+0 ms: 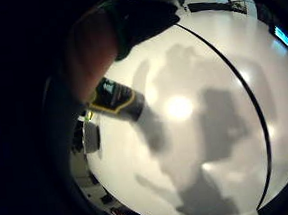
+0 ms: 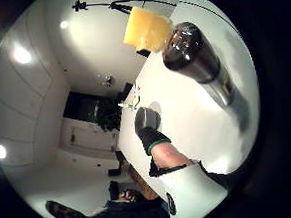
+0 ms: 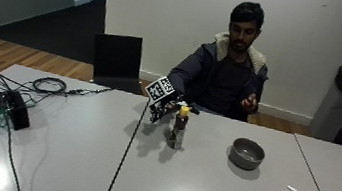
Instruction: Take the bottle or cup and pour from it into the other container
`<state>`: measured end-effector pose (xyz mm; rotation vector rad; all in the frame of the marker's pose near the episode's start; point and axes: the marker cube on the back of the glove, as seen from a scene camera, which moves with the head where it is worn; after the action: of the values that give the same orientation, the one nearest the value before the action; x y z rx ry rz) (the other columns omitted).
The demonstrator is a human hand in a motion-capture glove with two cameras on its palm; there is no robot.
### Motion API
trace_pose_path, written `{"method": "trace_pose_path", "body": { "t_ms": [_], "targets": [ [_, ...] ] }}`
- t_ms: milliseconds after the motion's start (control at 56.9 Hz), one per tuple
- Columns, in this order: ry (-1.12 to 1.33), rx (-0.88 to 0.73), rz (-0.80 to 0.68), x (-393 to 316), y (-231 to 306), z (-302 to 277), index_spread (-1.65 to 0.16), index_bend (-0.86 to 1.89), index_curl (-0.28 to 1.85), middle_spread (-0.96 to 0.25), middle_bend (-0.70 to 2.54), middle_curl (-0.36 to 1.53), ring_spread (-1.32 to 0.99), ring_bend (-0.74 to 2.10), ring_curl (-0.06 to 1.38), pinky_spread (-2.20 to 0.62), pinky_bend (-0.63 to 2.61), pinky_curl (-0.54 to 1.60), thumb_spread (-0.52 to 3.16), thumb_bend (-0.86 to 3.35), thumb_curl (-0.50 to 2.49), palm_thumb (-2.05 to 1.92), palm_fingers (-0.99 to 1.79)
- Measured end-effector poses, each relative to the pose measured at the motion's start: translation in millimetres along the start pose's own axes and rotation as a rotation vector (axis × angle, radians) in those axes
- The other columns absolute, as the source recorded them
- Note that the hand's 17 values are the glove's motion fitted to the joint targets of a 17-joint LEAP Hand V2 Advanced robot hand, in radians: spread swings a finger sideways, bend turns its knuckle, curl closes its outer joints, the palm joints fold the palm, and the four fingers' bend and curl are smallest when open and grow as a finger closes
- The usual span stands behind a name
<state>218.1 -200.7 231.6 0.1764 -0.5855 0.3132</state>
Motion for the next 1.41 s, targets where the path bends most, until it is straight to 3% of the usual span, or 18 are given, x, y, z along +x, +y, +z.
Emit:
{"method": "trace_pose_path", "body": {
  "t_ms": [35, 70, 404, 703, 791, 1037, 1301, 1407],
  "targets": [
    [-0.027, 0.037, 0.142, -4, -8, 6, -0.24, 0.13, 0.31, 0.12, 0.25, 0.34, 0.22, 0.19, 0.14, 0.38, 0.44, 0.27, 0.79, -0.03, 0.38, 0.48, 0.25],
    [-0.065, 0.054, 0.173, -3, -14, 11, -0.23, 0.12, 0.3, 0.12, 0.25, 0.34, 0.23, 0.2, 0.14, 0.38, 0.45, 0.27, 0.78, -0.03, 0.38, 0.49, 0.25],
    [-0.302, 0.09, 0.155, 5, -41, 45, -0.22, 0.11, 0.25, 0.08, 0.28, 0.35, 0.22, 0.31, 0.21, 0.36, 0.51, 0.28, 0.74, -0.03, 0.4, 0.61, 0.41],
    [-0.373, 0.184, 0.153, 5, -47, 58, -0.29, 0.15, 0.27, -0.18, 0.33, 0.37, -0.1, 0.58, 0.33, 0.2, 0.44, 0.28, 0.68, 0.03, 0.46, 0.96, 1.12],
    [-0.393, 0.218, 0.133, 5, -50, 60, -0.28, 0.17, 0.31, -0.22, 0.37, 0.4, -0.16, 0.6, 0.36, 0.08, 0.46, 0.3, 0.58, 0.0, 0.5, 1.01, 1.28],
    [-0.387, 0.219, 0.089, -1, -49, 56, -0.28, 0.16, 0.35, -0.25, 0.45, 0.46, -0.2, 0.65, 0.41, -0.12, 0.5, 0.33, 0.34, -0.03, 0.59, 1.04, 1.31],
    [-0.303, 0.257, -0.018, -70, -53, 5, -0.28, 0.16, 0.38, -0.24, 0.49, 0.48, -0.2, 0.67, 0.43, -0.17, 0.51, 0.35, 0.25, -0.04, 0.65, 1.04, 1.29],
    [-0.163, 0.004, -0.193, -101, -32, -25, -0.28, 0.16, 0.39, -0.24, 0.49, 0.49, -0.2, 0.67, 0.43, -0.18, 0.5, 0.35, 0.24, -0.04, 0.66, 1.04, 1.29]
  ]
}}
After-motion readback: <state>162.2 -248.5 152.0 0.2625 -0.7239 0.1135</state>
